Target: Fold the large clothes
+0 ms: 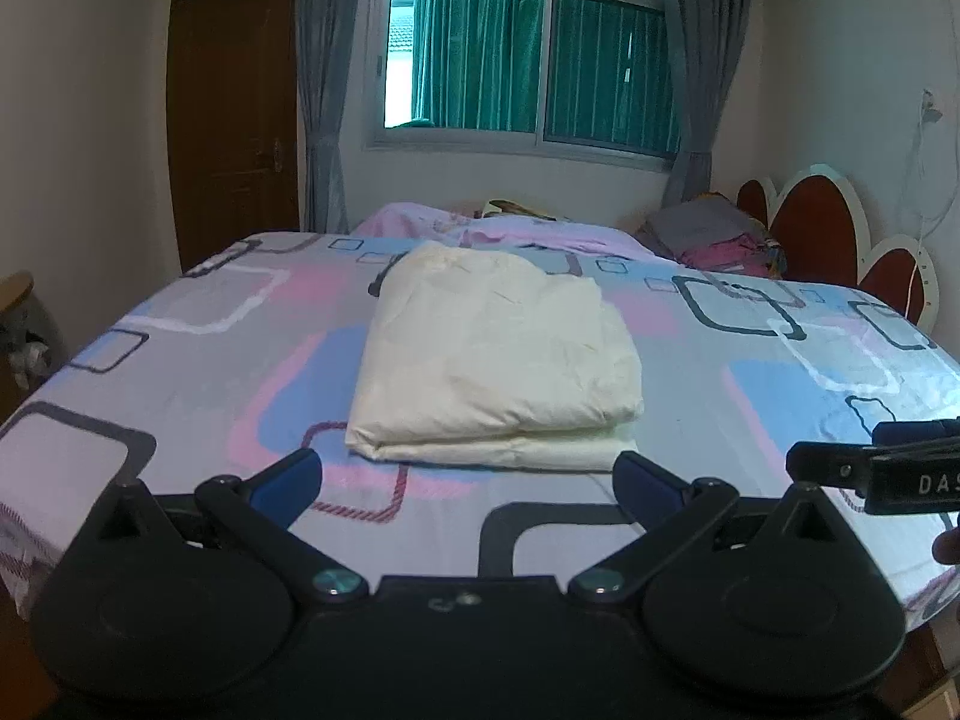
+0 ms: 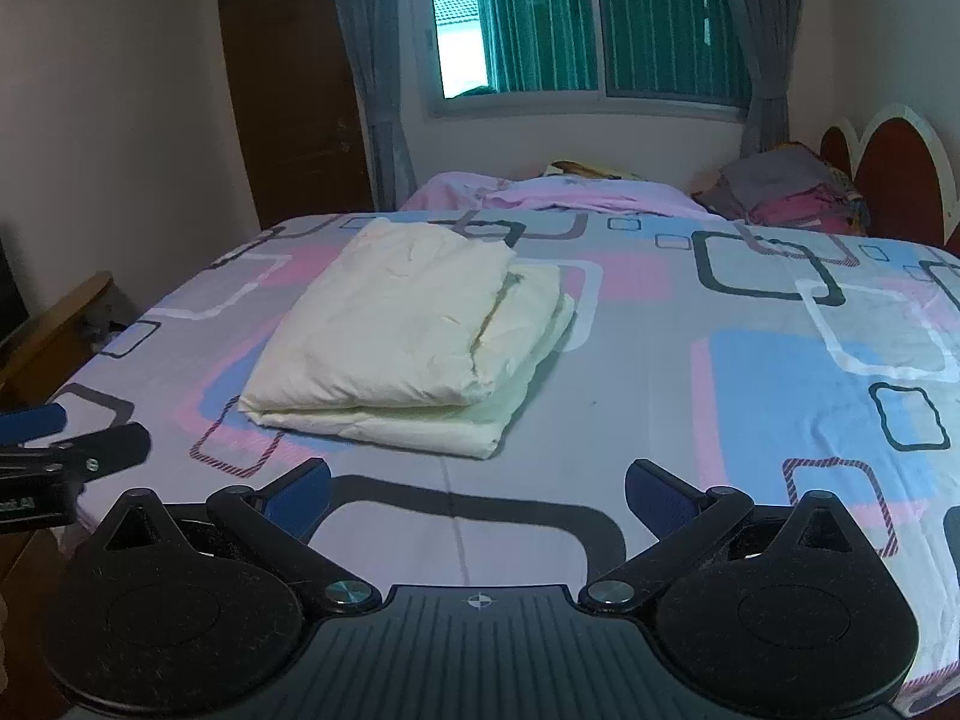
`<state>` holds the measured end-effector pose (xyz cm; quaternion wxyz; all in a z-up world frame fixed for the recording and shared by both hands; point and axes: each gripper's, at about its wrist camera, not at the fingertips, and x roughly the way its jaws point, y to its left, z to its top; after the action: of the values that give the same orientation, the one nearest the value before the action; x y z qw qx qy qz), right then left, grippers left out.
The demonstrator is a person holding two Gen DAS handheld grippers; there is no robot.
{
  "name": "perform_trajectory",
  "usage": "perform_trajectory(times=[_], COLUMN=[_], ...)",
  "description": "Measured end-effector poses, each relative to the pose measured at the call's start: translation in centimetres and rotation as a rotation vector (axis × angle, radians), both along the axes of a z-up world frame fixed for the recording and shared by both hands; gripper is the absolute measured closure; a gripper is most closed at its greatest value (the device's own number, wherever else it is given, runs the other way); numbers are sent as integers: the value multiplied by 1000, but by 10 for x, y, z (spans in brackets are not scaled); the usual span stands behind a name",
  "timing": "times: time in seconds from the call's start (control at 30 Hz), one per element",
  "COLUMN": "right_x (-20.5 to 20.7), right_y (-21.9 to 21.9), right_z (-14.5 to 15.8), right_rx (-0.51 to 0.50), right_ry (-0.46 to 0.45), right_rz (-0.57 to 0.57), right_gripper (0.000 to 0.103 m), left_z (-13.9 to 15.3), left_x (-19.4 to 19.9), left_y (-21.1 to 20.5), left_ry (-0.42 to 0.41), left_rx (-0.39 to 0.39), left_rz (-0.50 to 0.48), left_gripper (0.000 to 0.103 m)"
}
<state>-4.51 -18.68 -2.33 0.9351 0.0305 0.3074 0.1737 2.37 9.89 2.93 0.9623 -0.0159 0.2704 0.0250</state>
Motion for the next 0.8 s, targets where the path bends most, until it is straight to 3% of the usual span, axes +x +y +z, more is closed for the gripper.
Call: perform_trajectory(times=[0.8], right_x=[-25], right_y=[-1], right_z=[22], right_rx=[-11], right_ry=[-40], right_rz=[9], right_gripper=[0], left_z=[10], left_x=[-26], left_y=[-9], left_ry=[-36], left_rx=[23], left_rz=[-22], left_gripper=[0])
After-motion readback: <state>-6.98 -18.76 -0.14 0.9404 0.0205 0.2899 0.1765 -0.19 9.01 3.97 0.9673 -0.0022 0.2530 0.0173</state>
